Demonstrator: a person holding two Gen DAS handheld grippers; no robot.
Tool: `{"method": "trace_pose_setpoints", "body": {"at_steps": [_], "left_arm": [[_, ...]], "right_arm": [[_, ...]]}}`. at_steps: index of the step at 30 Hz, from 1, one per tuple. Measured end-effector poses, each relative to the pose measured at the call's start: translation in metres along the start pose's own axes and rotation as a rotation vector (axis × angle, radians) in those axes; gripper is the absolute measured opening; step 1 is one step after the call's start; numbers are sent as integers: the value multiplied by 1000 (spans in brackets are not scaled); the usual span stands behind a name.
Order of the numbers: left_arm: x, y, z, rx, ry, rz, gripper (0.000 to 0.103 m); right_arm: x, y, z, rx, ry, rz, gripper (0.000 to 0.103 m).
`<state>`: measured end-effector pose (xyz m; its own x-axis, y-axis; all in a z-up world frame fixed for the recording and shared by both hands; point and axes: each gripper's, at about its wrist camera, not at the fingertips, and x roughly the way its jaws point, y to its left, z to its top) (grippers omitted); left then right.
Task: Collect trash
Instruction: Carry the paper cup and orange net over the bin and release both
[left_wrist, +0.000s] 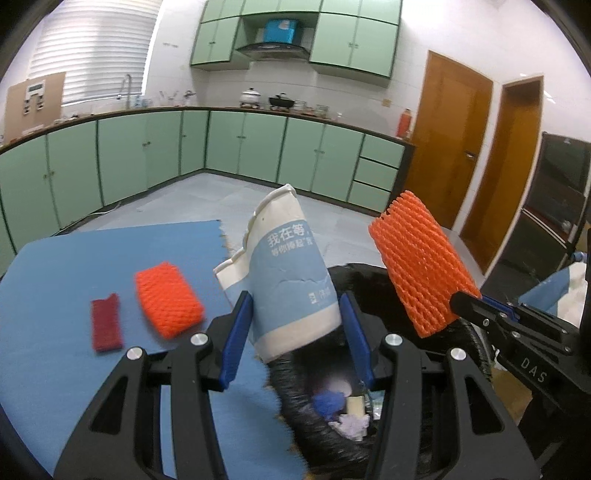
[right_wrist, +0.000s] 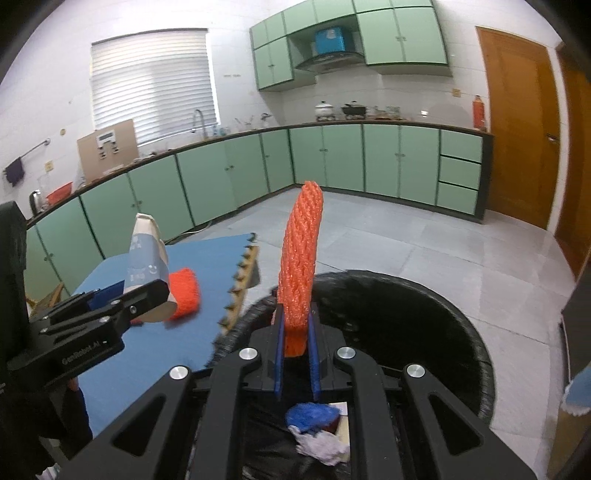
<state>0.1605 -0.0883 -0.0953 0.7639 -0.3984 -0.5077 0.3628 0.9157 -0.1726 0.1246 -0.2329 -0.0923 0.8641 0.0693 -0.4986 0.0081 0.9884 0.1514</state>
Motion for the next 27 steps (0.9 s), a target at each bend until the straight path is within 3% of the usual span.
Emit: {"method": "trace_pose_setpoints", "body": {"at_steps": [17, 27], "left_arm": [[58, -62, -21, 66, 54, -105, 48], [84, -66, -35, 94, 121, -129, 51]], "right_arm": [[-6, -58, -26, 49, 40, -118, 11], [5, -79, -41, 81, 86, -142, 13]]}}
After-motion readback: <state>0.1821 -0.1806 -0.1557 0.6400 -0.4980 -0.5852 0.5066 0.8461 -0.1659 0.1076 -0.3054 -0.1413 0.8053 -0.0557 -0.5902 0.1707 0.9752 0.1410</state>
